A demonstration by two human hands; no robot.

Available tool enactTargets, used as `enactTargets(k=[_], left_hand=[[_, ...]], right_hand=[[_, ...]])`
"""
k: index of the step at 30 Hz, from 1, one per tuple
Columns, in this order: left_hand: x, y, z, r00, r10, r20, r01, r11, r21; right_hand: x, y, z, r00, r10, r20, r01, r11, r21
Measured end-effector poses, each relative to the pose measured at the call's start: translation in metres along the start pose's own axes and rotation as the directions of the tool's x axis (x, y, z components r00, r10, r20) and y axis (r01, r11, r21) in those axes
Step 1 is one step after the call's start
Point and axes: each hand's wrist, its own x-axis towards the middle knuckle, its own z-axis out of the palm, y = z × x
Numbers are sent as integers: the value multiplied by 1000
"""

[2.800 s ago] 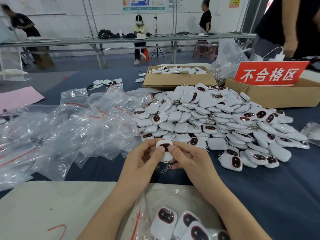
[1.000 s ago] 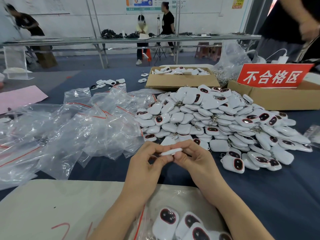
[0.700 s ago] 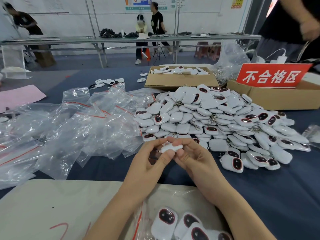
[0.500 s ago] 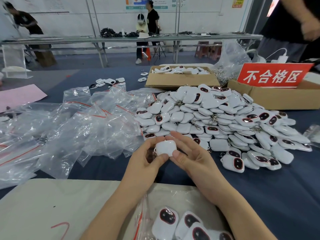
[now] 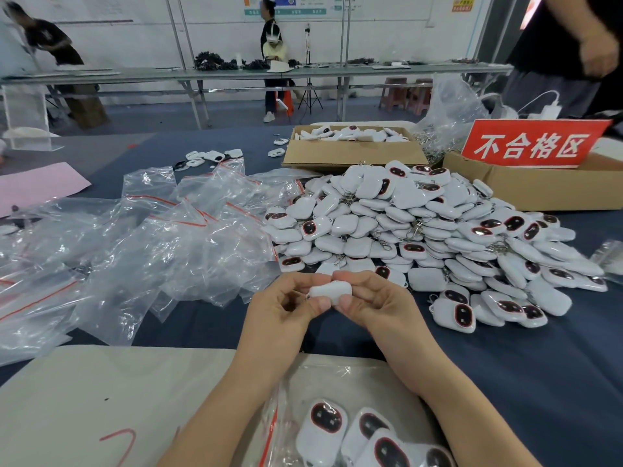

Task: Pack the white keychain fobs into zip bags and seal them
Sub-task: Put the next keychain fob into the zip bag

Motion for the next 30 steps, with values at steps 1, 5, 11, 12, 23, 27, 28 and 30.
enactTargets(k=[1, 5, 11, 12, 23, 27, 28, 30], left_hand=[[0, 0, 0, 1000, -6, 3, 6, 1000, -23], [2, 1, -3, 999, -34, 11, 35, 993, -114], [2, 2, 0, 1000, 15, 13, -13, 996, -91], [1, 2, -1, 998, 24, 50, -19, 996, -90], [-4, 8, 2, 986, 110, 124, -102, 993, -65], [-5, 7, 2, 985, 122, 120, -117, 992, -50], [-5, 6, 2, 986, 123, 115, -118, 992, -52], [-4, 4, 1, 986, 127, 107, -124, 992, -28]], right_hand=[[0, 0, 0, 1000, 5, 14, -6, 999, 33], [0, 0, -1, 997, -8, 74, 1, 996, 91], [0, 0, 6, 987, -148, 61, 156, 975, -155], [-1, -1, 7, 986, -159, 61, 167, 972, -167], [-1, 2, 5, 970, -245, 1, 244, 967, -78], [-2, 2, 6, 972, -235, -8, 234, 970, -61], [-2, 1, 6, 973, -230, -5, 229, 971, -61], [-1, 0, 7, 978, -206, -15, 205, 977, -62]])
